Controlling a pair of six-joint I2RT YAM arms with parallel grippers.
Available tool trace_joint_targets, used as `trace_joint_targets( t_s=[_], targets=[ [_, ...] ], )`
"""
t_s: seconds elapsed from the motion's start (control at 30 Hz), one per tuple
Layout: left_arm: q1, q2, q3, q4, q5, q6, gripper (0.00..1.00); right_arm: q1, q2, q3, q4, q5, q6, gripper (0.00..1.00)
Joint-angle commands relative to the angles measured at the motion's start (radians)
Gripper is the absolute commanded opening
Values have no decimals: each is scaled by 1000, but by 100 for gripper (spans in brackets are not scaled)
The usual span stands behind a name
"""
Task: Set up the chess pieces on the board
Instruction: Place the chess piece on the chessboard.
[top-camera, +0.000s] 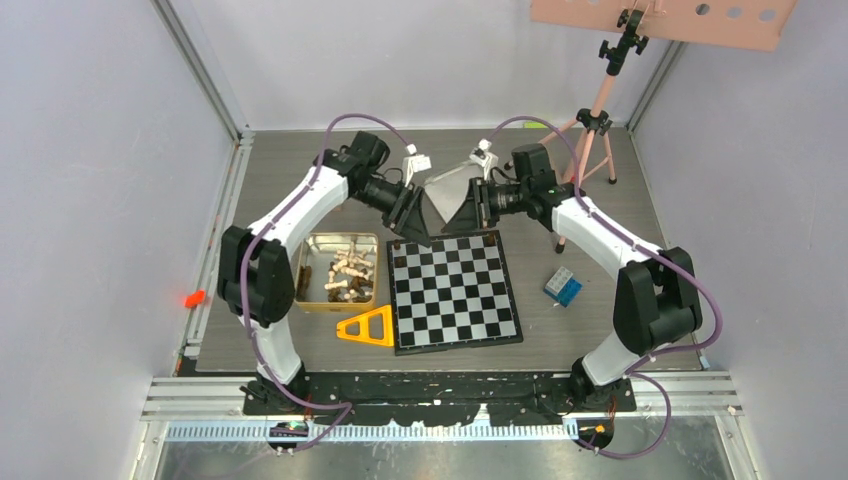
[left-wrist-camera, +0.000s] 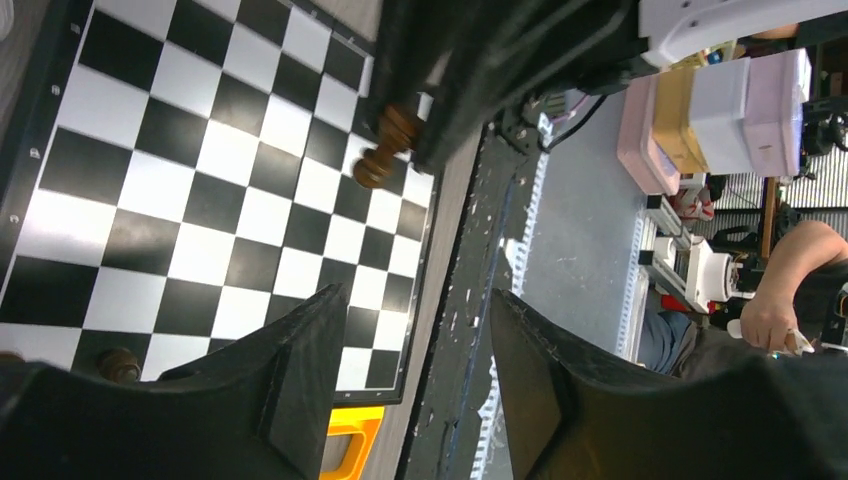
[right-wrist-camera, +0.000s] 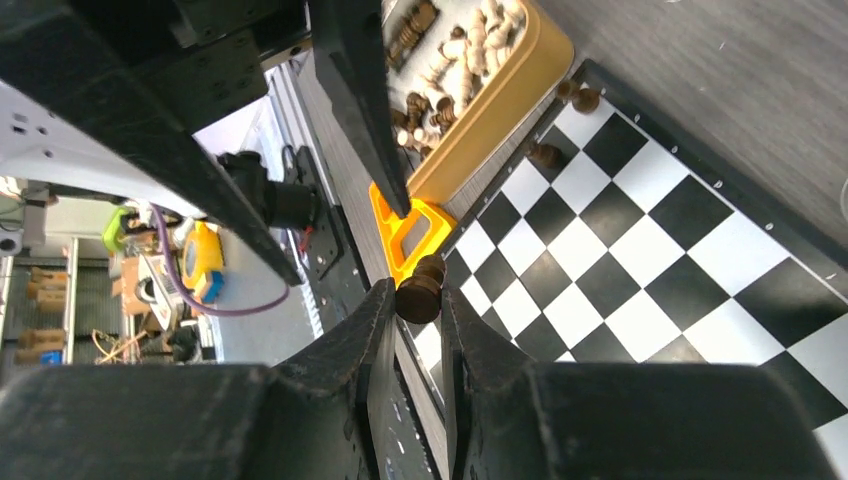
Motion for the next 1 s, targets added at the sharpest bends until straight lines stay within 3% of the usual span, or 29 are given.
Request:
trace_joint_targets(
  t_s=[0.0, 0.5, 0.67, 0.97],
  targets=[
    [16, -84, -14, 63, 134, 66, 59, -29, -40, -14, 174, -91, 200, 1],
    [8, -294, -319, 792, 26, 1, 57, -37, -5, -82, 608, -186, 635, 1],
    [-5, -296, -333, 834, -17, -10, 49, -37, 8, -99, 689, -192, 692, 1],
    [-9, -294, -325, 880, -23, -53, 41, -37, 17, -113, 686, -189, 685, 1]
  ],
)
